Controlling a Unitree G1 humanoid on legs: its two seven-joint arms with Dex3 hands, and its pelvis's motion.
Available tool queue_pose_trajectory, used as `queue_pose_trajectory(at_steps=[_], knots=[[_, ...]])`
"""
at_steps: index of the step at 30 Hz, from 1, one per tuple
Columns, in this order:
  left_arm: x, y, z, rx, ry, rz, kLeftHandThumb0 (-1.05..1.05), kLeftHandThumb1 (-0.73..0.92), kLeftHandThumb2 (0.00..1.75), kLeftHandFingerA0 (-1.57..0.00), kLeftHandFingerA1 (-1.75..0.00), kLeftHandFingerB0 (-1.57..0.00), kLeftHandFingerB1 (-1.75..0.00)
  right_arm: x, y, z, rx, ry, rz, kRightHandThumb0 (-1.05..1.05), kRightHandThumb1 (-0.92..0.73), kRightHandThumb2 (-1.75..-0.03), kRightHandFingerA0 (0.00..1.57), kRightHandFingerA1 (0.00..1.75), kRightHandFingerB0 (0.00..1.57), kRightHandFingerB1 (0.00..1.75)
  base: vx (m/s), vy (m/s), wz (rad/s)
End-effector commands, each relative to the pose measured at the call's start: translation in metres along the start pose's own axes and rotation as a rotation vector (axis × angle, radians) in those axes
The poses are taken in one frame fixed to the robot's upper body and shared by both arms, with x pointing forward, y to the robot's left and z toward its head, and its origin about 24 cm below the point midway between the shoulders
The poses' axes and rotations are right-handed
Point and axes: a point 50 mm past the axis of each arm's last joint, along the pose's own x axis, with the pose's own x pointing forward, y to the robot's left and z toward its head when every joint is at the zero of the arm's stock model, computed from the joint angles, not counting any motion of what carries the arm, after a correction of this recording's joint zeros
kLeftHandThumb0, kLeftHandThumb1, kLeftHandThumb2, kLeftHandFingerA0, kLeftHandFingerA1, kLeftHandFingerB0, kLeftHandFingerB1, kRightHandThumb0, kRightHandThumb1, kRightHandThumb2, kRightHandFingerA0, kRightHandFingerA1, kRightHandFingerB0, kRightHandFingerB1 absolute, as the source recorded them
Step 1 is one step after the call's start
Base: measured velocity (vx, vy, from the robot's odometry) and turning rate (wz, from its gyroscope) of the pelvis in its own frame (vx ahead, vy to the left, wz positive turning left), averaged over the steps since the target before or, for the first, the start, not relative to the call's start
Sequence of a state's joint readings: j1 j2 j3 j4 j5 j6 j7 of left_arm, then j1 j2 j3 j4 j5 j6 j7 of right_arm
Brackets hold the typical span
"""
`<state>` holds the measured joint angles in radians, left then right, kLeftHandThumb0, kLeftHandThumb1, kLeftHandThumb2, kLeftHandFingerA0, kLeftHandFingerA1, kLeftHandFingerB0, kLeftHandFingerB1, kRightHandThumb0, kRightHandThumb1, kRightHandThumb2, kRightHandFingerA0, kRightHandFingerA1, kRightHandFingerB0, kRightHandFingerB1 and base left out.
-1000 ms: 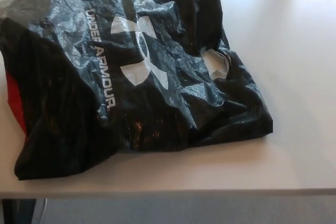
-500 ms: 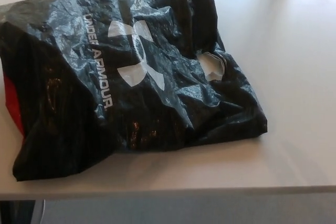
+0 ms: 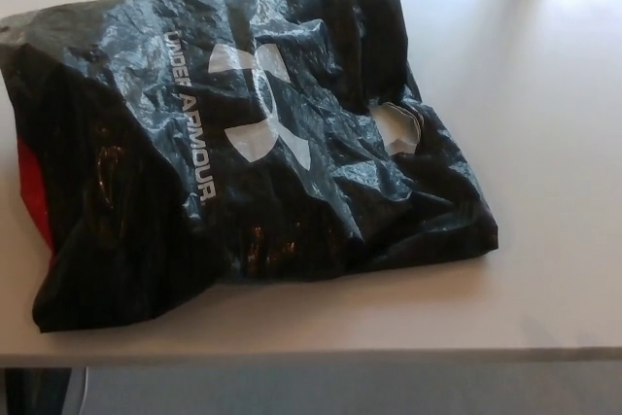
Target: A plastic bag is kept in the middle of the desk and the robot uses both its hands to grab the bag from the left and right and brings its hands close together to compress the bag
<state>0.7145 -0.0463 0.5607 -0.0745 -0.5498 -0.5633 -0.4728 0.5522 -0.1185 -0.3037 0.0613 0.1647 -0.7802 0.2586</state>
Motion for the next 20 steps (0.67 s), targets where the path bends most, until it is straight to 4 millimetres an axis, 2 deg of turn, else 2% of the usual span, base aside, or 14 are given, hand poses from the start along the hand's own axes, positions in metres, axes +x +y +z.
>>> queue_pose_trajectory(at_steps=[1, 4, 5, 6, 7, 8, 9, 10, 12, 13, 20], knots=[[-0.005, -0.008, -0.011, -0.017, -0.008, -0.009, -0.35, 0.53, 1.10, -0.02, -0.48, 0.00, -0.47, 0.007, 0.009, -0.011, -0.011, 0.058, 0.056, -0.51, -0.92, -0.76, 0.05, 0.22, 0.07, 0.26, 0.00, 0.000, 0.00], [-0.006, -0.011, -0.012, -0.051, -0.004, 0.000, -0.35, 0.54, 1.10, -0.01, -0.49, 0.00, -0.47, 0.012, 0.010, -0.012, -0.010, 0.052, 0.065, -0.51, -0.92, -0.72, 0.03, 0.26, 0.07, 0.27, 0.00, 0.000, 0.00], [-0.001, -0.014, -0.011, -0.043, -0.010, -0.012, -0.78, 0.71, 1.05, -0.12, -0.46, -0.04, -0.40, 0.016, 0.009, -0.014, 0.006, 0.057, 0.058, -0.53, -0.92, -0.73, 0.05, 0.24, 0.08, 0.25, 0.00, 0.000, 0.00], [0.002, -0.015, -0.011, -0.045, -0.004, -0.014, -0.70, 0.90, 0.67, -0.16, -0.32, -0.13, -0.27, 0.017, 0.009, -0.015, 0.020, 0.062, 0.043, -0.56, -0.92, -0.72, 0.05, 0.26, 0.08, 0.25, 0.00, 0.000, 0.00], [0.005, -0.016, -0.011, -0.049, -0.002, -0.016, -0.35, 0.56, 1.12, -0.01, -0.49, 0.00, -0.47, 0.018, 0.010, -0.016, 0.032, 0.063, 0.031, -0.57, -0.92, -0.72, 0.05, 0.26, 0.08, 0.25, 0.00, 0.000, 0.00], [0.007, -0.016, -0.010, -0.052, -0.003, -0.019, -0.35, 0.56, 1.12, -0.01, -0.49, 0.00, -0.47, 0.018, 0.010, -0.016, 0.042, 0.063, 0.024, -0.57, -0.92, -0.72, 0.05, 0.26, 0.08, 0.25, 0.00, 0.000, 0.00], [0.008, -0.017, -0.011, -0.050, 0.003, -0.027, -0.82, 0.74, 1.05, -0.07, -0.43, 0.00, -0.37, 0.018, 0.011, -0.016, 0.055, 0.067, 0.019, -0.55, -0.92, -0.71, 0.06, 0.25, 0.08, 0.23, 0.00, 0.000, 0.00], [0.009, -0.017, -0.010, -0.042, 0.002, -0.031, -0.71, 0.90, 0.68, -0.16, -0.32, -0.14, -0.27, 0.018, 0.011, -0.015, 0.055, 0.069, 0.016, -0.51, -0.92, -0.74, 0.05, 0.27, 0.07, 0.25, 0.00, 0.000, 0.00], [0.011, -0.017, -0.009, -0.031, -0.005, -0.038, -0.73, 0.90, 0.67, -0.17, -0.32, -0.13, -0.26, 0.017, 0.012, -0.013, 0.043, 0.058, 0.012, -0.51, -0.92, -0.74, 0.06, 0.26, 0.08, 0.25, 0.00, 0.000, 0.00], [0.011, -0.017, -0.009, -0.033, -0.007, -0.035, -0.35, 0.55, 1.12, -0.01, -0.49, 0.00, -0.47, 0.018, 0.011, -0.013, 0.032, 0.046, 0.016, -0.50, -0.92, -0.74, 0.06, 0.26, 0.08, 0.25, 0.00, 0.000, 0.00], [0.008, -0.018, -0.009, -0.015, -0.003, -0.036, -0.34, 0.56, 1.12, -0.01, -0.48, 0.00, -0.47, 0.018, 0.009, -0.011, -0.008, 0.041, 0.025, -0.52, -0.92, -0.73, 0.07, 0.26, 0.09, 0.25, 0.00, 0.000, 0.00]])
